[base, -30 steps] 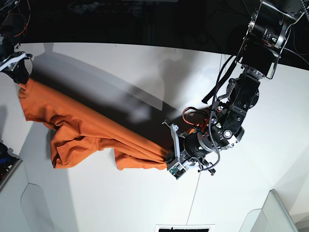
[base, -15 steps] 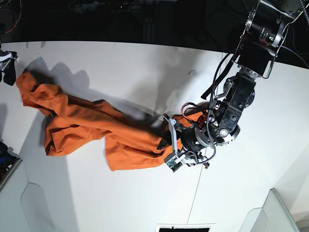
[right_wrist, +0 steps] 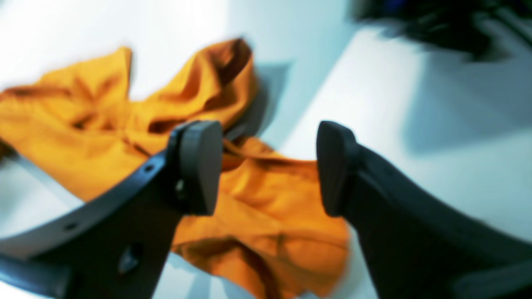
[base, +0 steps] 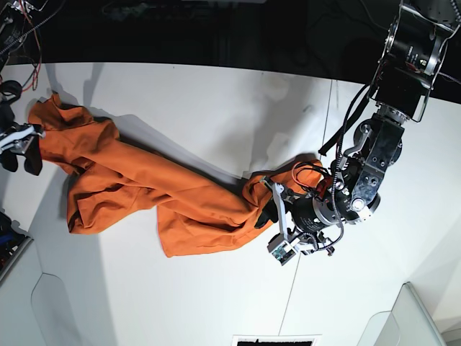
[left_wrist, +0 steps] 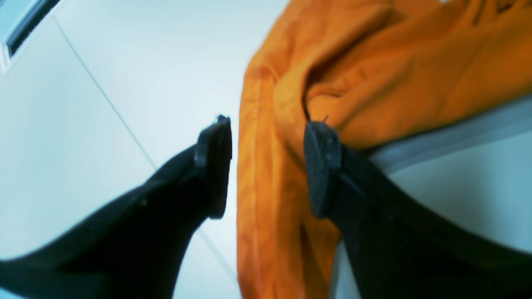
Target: Layout the t-shirt on the table in an organized manner, then fold the t-shirt properly
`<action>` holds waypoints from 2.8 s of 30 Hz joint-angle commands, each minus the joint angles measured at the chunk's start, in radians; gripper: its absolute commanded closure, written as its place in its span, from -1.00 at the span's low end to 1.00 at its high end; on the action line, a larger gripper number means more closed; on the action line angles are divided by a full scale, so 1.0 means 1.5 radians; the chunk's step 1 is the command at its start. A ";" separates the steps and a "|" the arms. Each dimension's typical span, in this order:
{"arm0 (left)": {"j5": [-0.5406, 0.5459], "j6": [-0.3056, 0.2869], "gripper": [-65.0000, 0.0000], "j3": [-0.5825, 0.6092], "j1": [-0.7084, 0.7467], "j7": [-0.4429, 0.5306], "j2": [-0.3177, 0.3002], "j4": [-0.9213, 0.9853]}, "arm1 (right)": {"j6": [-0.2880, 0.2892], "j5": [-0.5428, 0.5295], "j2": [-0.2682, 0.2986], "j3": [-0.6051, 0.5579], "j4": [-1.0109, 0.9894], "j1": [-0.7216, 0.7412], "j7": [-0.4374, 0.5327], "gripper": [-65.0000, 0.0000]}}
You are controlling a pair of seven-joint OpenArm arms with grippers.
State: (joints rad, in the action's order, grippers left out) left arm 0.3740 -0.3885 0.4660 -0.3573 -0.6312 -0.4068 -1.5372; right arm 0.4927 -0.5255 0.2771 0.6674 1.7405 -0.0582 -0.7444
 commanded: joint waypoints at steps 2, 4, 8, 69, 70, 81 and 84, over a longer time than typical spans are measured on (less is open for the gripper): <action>0.005 0.002 0.06 -0.004 -0.014 0.012 -0.002 -0.009 | -0.021 0.022 0.011 -0.048 -0.049 0.054 0.036 -0.09; 0.004 0.009 0.05 -0.004 -0.014 0.014 -0.002 -0.009 | -0.040 0.058 0.011 -0.094 -0.129 0.103 0.056 -0.09; -0.036 0.075 0.03 -0.007 -0.007 0.014 -0.006 0.022 | -0.057 0.089 0.011 -0.158 -0.288 0.184 0.096 -0.09; 0.010 -0.079 0.07 -0.131 0.188 0.008 -0.014 -0.045 | -0.099 0.045 0.060 0.006 -0.184 0.032 0.028 -0.32; -0.002 -0.070 0.07 -0.131 0.186 0.010 -0.008 -0.045 | -0.099 0.046 0.059 0.002 -0.193 0.038 0.030 -0.32; -0.058 -0.044 0.62 -0.131 0.185 0.044 0.005 -0.023 | -0.099 0.048 0.058 -0.028 -0.328 0.107 0.036 -0.32; -0.058 -0.065 0.99 -0.131 0.185 0.045 0.005 0.001 | -0.099 0.051 0.059 -0.027 -0.334 0.103 0.034 -0.22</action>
State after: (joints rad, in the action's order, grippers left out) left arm 0.2790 -0.4835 0.2760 -0.0612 -0.5812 -0.3935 -1.5234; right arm 0.3435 -0.4492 0.3519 0.6270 1.2366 0.0944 -0.6727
